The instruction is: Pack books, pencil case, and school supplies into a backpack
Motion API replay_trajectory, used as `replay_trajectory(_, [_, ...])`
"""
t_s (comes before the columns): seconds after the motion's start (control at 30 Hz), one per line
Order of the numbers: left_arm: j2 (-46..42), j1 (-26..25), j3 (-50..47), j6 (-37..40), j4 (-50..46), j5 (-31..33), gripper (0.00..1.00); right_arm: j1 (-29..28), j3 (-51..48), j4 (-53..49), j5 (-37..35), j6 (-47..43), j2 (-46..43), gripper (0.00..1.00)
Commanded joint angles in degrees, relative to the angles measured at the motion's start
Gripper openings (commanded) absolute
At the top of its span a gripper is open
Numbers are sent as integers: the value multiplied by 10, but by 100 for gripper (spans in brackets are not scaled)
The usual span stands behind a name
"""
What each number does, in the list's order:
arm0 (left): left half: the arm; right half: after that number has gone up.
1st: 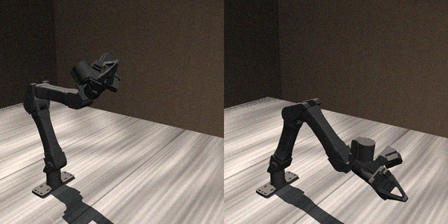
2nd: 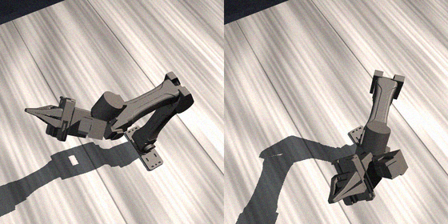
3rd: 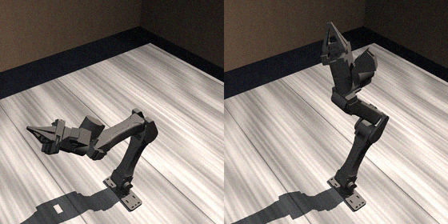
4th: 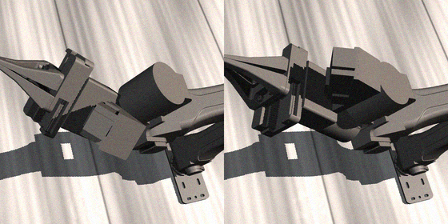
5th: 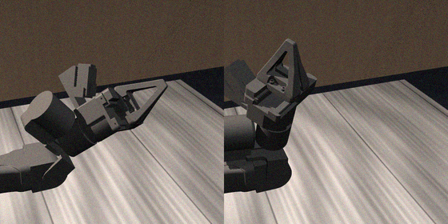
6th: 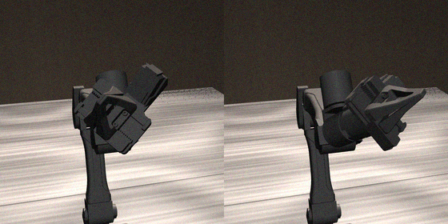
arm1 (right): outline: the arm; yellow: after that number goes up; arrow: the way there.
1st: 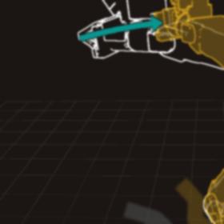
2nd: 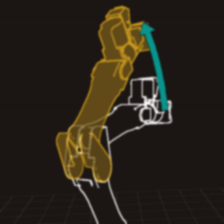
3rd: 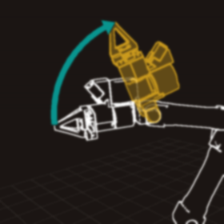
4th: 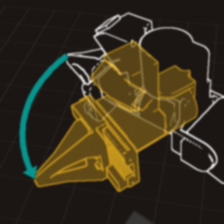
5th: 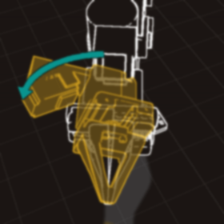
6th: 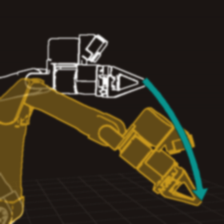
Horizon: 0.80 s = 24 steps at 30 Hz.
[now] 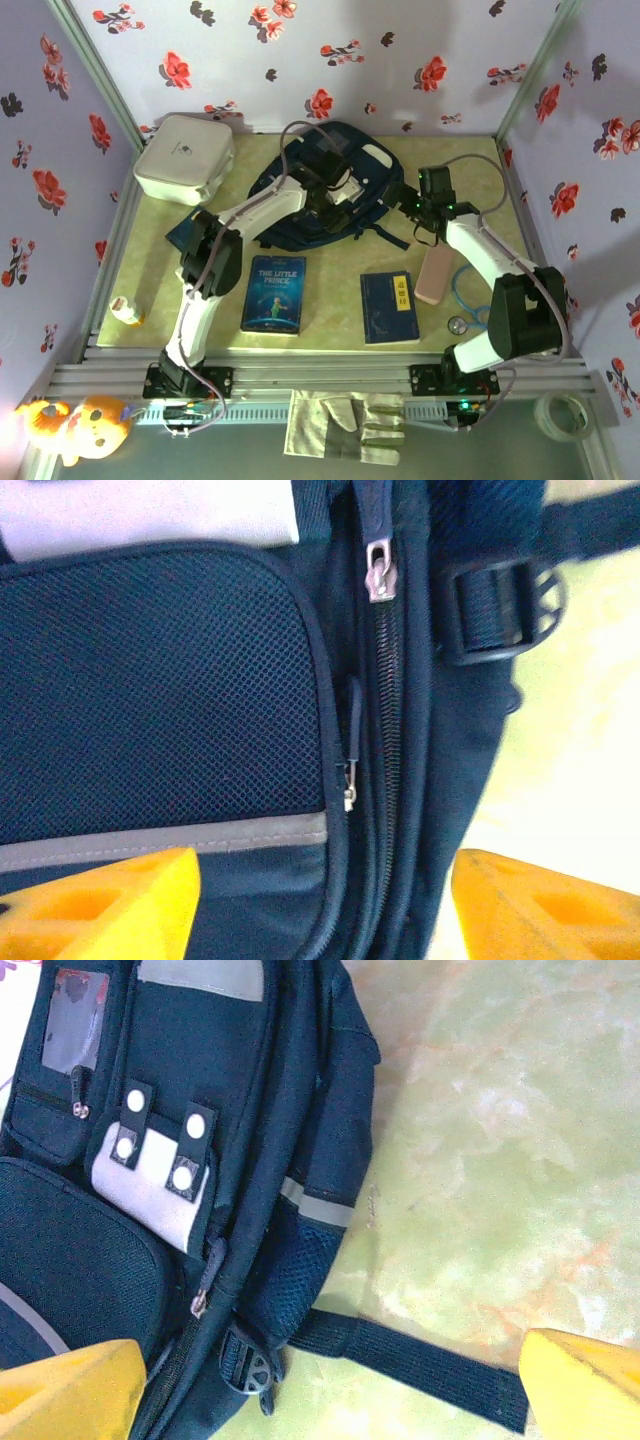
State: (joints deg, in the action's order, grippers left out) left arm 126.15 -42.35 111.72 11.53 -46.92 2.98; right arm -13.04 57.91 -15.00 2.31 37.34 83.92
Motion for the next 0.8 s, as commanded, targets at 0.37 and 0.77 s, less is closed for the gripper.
replay_trajectory(0.37, [59, -11, 25, 45, -63, 56, 47, 5, -38, -3, -30, 49, -37, 99])
replay_trajectory(0.77, [79, -11, 66, 25, -44, 85, 15, 5, -71, 32, -21, 52, -48, 99])
